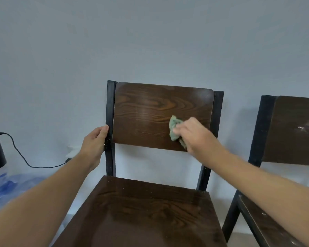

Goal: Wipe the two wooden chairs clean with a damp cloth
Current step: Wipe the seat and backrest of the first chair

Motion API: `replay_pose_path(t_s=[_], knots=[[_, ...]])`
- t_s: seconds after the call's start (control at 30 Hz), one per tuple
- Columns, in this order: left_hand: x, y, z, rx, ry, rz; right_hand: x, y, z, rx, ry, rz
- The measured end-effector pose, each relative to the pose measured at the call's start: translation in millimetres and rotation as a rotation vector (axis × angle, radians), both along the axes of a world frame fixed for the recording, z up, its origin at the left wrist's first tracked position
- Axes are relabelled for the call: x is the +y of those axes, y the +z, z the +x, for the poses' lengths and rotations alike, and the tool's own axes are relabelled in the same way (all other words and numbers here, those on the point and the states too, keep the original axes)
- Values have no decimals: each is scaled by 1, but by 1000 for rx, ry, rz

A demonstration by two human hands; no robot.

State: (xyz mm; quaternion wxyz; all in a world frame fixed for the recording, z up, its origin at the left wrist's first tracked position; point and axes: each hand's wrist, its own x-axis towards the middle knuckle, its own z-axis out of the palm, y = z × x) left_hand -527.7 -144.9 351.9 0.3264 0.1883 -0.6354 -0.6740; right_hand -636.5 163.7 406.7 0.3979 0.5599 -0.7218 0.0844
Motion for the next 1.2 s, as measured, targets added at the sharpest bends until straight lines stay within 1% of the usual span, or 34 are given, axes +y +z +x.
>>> replay_pose_path(t_s=[0.03, 0.07, 0.1, 0.13, 0.17, 0.23, 0.27, 0.3, 0.33, 0.4, 0.43, 0.47, 0.53, 0.6, 0.67, 0.77, 0.87, 0.93, 0.97, 1.03, 1.07, 1.1, 1.13, 1.2], knots=[[1, 1, 0, 0, 4, 2, 15, -18, 5, -10, -7, 163], [2, 1, 1, -2, 5, 2, 32, -20, 4, -61, -44, 249], [3, 1, 2, -3, 9, 2, 44, -9, -1, -100, -88, 213], [3, 0, 3, -3, 13, 0, 53, 7, -13, -133, -122, 118], [3, -1, 3, -5, 12, -7, 59, 28, -25, -160, -142, -60], [6, -1, 3, -6, 12, -17, 51, 66, -38, -46, -215, -357], [7, -1, 3, -3, 15, -20, 41, 73, -35, 10, -203, -402], [7, 0, 4, -5, 17, -22, 31, 68, -30, 11, -190, -405], [7, 0, 5, -7, 17, -27, 24, 53, -22, 15, -151, -349], [7, 1, 6, -16, 11, -35, 29, 3, -3, -36, -101, -128], [6, 2, 7, -29, 12, -31, 39, -25, 6, -77, -105, 1], [3, 3, 7, -47, 13, -19, 51, -49, 17, -156, -125, 87], [-4, 7, 9, -112, -10, 4, 69, -90, 40, -437, -219, 149], [-8, 7, 23, -239, -34, -51, 67, -113, 52, -716, -367, 54], [-10, -4, 49, -422, 21, -225, 45, -118, 60, -864, -528, -27], [-16, -35, 111, -599, 152, -494, -8, -113, 76, -975, -585, -171], [-25, -59, 164, -768, 199, -614, -75, -118, 108, -990, -530, -239], [-32, -70, 185, -852, 180, -591, -126, -120, 137, -1016, -419, -233], [-36, -73, 192, -857, 136, -525, -151, -119, 152, -1048, -336, -189], [-37, -77, 199, -806, 23, -371, -185, -110, 176, -1141, -142, -54], [-35, -76, 202, -777, -18, -314, -190, -105, 180, -1183, -81, -25], [-33, -75, 204, -747, -37, -272, -189, -101, 174, -1195, -88, -54], [-30, -75, 206, -715, -42, -241, -183, -97, 162, -1169, -164, -120], [-26, -78, 210, -661, -50, -207, -161, -95, 126, -1055, -446, -270]])
